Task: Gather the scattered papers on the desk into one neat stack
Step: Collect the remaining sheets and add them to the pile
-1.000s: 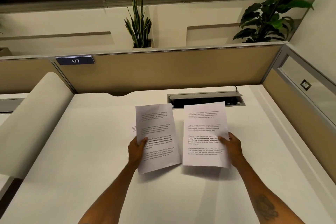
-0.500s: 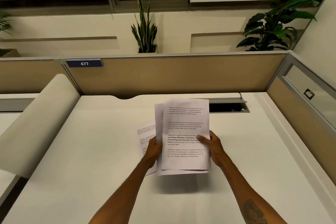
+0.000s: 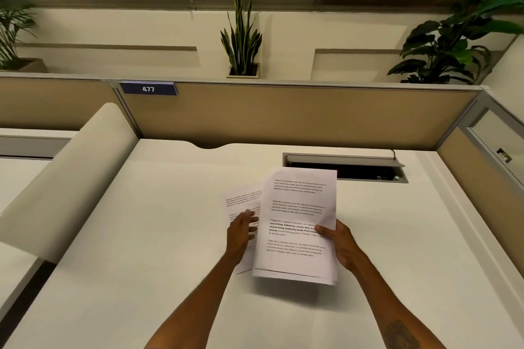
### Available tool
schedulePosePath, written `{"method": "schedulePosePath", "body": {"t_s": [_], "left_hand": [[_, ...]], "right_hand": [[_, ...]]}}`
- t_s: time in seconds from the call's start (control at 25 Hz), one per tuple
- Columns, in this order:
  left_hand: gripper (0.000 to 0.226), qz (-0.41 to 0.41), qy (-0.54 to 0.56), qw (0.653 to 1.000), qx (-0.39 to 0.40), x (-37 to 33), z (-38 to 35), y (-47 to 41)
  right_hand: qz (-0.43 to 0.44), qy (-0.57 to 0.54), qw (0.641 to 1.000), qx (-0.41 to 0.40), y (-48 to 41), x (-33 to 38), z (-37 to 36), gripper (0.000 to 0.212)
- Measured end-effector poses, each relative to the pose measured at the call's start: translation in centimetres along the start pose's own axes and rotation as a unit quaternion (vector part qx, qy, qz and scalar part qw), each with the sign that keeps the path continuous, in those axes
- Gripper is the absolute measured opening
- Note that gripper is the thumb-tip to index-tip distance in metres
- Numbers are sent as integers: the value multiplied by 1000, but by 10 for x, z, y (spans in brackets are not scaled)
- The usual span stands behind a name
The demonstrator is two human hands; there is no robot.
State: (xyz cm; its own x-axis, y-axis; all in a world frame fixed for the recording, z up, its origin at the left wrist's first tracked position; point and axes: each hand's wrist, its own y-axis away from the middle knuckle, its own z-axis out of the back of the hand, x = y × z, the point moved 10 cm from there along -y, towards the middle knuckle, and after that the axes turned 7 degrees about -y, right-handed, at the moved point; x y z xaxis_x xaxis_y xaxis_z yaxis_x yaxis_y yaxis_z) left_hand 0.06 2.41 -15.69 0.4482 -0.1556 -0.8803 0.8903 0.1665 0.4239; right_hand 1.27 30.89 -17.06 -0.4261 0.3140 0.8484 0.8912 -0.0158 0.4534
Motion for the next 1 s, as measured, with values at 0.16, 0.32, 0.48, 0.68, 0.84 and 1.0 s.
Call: {"method": "schedulePosePath", "body": {"t_s": [0.16,0.32,0.48,0.68,0.84,1.0], "left_hand": [[60,37,-274,953,-122,19,36,-14],[85,90,-355,922,-130,27,34,-20],[96,105,-410,895,-140,26,29,-30],[99,122,-355,916,-143,27,25,-34],[72,89,-215,959,-159,31,37,-36],[38,34,-9,998,-51,28,29,-32]], "right_hand": [[-8,-7,999,-32,-9,-4,21,35],[-12,-16,999,-49,-17,-8,36,32],[-10,-12,998,-60,-26,-10,47,31],[-14,-20,998,-61,-31,-12,53,33],[-13,-21,998,-52,-31,-12,51,32],[-6,-21,1000,-8,-29,-11,34,33]]}}
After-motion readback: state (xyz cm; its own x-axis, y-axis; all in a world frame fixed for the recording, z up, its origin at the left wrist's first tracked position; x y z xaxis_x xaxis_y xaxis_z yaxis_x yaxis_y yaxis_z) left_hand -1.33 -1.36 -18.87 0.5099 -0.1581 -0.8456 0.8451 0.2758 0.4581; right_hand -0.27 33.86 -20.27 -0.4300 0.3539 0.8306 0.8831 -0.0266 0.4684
